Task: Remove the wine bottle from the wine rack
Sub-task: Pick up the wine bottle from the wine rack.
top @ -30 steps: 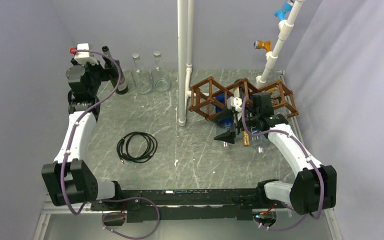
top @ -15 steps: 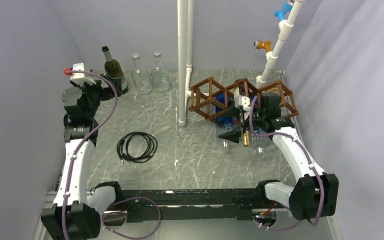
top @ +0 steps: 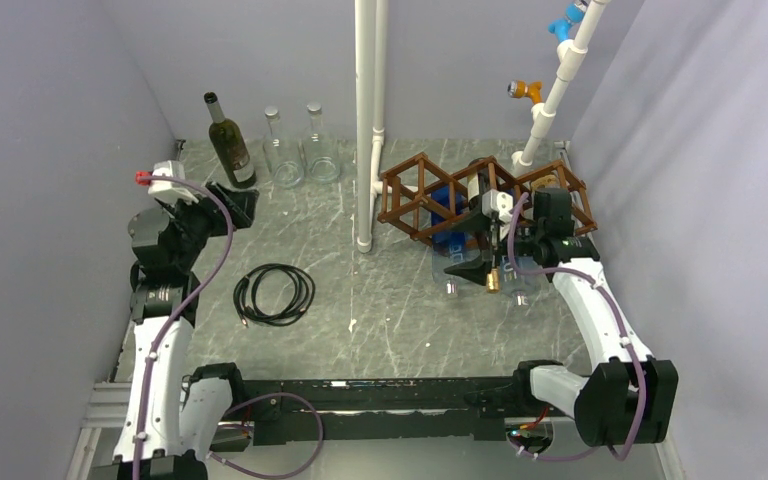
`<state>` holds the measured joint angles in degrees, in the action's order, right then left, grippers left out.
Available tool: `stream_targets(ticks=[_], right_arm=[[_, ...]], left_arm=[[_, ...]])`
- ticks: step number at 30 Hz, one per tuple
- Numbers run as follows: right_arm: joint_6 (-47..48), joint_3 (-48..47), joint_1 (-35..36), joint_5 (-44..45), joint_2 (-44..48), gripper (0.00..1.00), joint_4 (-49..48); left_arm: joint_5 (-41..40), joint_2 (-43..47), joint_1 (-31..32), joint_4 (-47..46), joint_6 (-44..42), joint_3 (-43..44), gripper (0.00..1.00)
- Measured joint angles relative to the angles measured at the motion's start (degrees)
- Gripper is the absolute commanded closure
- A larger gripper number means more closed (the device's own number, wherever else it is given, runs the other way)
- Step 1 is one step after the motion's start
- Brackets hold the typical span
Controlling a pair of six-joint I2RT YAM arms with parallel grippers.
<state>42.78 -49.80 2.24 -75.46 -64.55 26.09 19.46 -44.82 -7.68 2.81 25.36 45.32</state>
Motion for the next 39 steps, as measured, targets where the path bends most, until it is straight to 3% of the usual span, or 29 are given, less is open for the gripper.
stream_targets(ticks=[17,26,39], right_arm=[[9.94,-6.88,-4.94,8.2,5.75,0.0,21.88],[4.66,-8.74,-8.74,18.62,12.11,0.0,26.69],[-5.25,-14.19,-15.58,34.71,12.04,0.0,30.05]], left_arm=[[11.98,3.74,1.14,8.52,4.07,-4.07,0.0],[16.52,4.24,3.26,9.55,0.02,-7.87,0.0],[16.72,5.68,4.02,11.63,-5.33,-10.47,0.0]])
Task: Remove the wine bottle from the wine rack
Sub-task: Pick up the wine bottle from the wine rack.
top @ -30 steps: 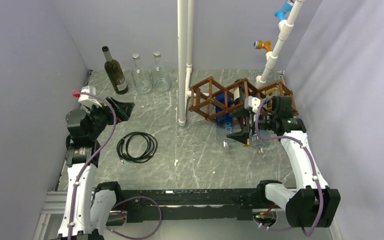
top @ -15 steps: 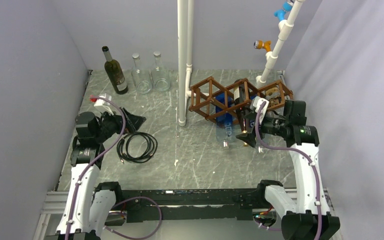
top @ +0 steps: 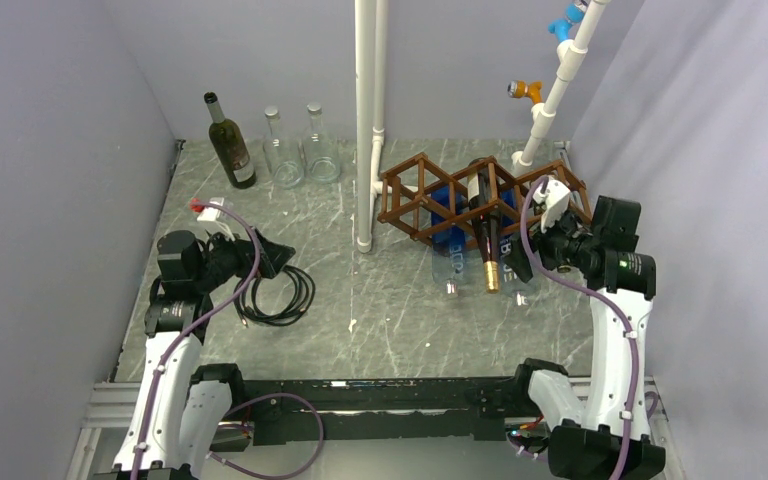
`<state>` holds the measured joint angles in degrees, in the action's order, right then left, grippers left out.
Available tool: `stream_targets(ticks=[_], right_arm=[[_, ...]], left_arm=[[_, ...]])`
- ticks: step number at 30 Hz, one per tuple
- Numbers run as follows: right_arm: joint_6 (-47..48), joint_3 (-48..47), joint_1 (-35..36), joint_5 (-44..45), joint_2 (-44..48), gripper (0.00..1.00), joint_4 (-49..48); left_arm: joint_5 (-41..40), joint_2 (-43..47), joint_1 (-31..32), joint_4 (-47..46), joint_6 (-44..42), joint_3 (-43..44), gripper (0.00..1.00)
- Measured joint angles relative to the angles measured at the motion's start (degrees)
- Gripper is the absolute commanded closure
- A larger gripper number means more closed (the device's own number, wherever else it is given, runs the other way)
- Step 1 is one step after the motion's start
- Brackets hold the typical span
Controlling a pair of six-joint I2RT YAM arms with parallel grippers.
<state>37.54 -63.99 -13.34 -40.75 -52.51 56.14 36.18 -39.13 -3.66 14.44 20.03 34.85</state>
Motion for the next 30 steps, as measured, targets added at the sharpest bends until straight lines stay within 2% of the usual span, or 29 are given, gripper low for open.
stream_targets(ticks=[10,22,30], right_arm=[[-7.8,0.59,-5.29,8.13,-0.63,0.0,-0.72],[-15.91,2.86,-11.02,18.88,-7.72,0.0,-6.12],[-17.77,5.11,-12.61,21.53,-12.46,0.03,-10.49]], left_arm=[[0.0,-0.02,0.11,0.74,-0.94,0.0,0.0],[-0.04,0.0,1.09,3.06,-1.97,0.0,0.01],[-0.07,0.0,1.81,4.02,-2.4,0.02,0.01]])
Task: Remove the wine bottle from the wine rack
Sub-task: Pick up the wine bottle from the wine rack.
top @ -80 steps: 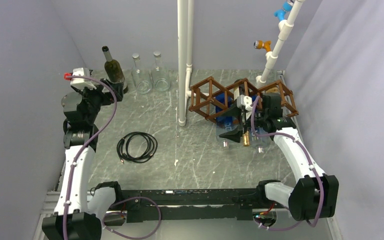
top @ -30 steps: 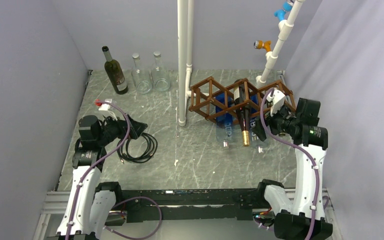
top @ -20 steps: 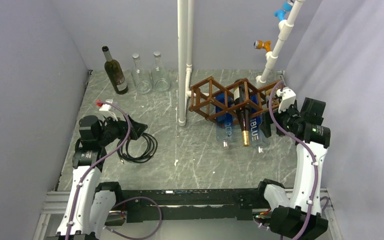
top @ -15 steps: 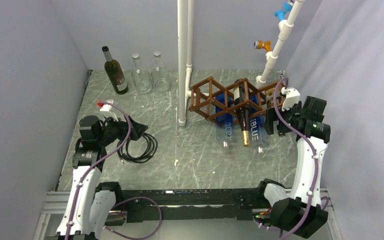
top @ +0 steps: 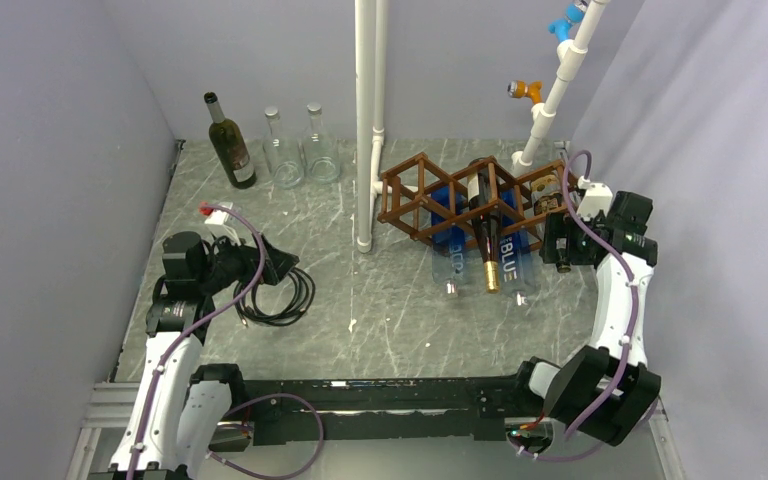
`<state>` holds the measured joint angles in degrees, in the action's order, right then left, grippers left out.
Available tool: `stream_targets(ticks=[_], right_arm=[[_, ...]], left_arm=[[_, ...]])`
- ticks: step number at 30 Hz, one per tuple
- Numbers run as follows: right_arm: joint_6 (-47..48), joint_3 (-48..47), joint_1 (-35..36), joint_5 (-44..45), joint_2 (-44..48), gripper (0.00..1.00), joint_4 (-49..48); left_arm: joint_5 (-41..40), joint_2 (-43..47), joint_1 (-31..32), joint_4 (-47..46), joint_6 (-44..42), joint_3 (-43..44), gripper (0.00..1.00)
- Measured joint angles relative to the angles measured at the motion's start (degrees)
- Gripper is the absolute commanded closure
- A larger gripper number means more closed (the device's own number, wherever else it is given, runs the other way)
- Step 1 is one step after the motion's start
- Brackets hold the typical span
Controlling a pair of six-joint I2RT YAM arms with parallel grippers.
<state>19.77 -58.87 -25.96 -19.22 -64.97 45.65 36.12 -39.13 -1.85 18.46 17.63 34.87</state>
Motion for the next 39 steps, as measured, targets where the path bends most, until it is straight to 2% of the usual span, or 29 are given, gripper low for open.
stream_targets(ticks=[6,13,22,39], right_arm=[[-0.98,0.46,-0.11,0.07,-3.13,0.1,-2.45],[-2.43,0.42,-0.13,-0.79,-7.5,0.24,-4.33],[-3.43,0.42,-0.15,-2.27,-8.76,0.35,-5.99],[-4.33,0.42,-0.35,-2.95,-8.92,0.86,-6.71]], left_arm=[[-0.02,0.0,0.22,0.04,-0.04,0.02,0.0],[0.0,0.0,0.22,0.13,-0.39,0.09,0.0],[0.0,-0.02,0.22,0.31,-0.42,0.09,0.0],[0.0,-0.02,0.24,0.33,-0.44,0.09,0.0]])
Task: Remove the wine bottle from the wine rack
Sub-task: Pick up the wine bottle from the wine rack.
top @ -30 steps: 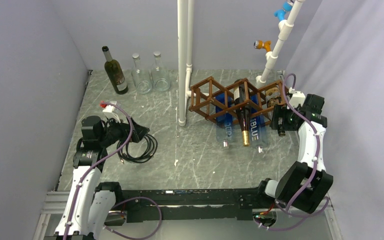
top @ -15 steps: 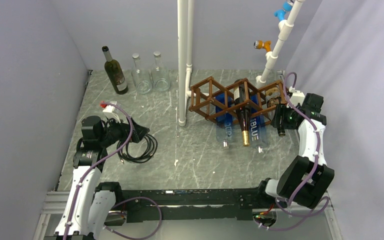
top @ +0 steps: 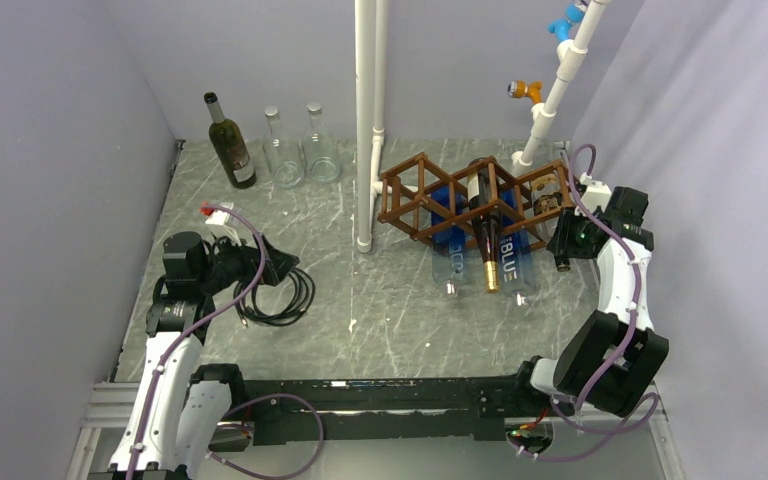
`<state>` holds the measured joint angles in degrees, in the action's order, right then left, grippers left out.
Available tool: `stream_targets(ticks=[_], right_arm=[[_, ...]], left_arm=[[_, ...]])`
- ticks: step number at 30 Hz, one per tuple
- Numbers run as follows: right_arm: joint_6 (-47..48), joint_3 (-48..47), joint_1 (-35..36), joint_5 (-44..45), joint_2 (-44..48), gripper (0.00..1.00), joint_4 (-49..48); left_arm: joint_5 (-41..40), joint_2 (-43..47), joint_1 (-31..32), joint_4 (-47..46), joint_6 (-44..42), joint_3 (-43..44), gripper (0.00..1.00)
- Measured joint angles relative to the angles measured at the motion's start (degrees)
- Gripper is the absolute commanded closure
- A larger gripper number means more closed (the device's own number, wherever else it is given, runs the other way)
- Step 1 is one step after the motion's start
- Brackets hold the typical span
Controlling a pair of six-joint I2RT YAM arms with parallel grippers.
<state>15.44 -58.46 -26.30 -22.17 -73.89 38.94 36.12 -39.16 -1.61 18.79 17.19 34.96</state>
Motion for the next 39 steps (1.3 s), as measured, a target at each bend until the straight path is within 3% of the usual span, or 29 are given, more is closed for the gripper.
stream_targets(ticks=[6,17,39], right_arm=[[0.44,0.02,-0.17,0.07,0.22,0.94,0.2],[5.11,1.53,-4.57,-1.73,5.49,1.0,4.74],[21.53,5.88,-14.6,-7.19,13.07,1.0,15.78]], left_arm=[[0.0,0.0,0.02,0.0,0.0,0.07,0.0],[0.0,0.0,0.22,-0.02,0.0,0.09,0.0],[0.04,0.52,0.74,0.0,-0.07,0.11,0.01]])
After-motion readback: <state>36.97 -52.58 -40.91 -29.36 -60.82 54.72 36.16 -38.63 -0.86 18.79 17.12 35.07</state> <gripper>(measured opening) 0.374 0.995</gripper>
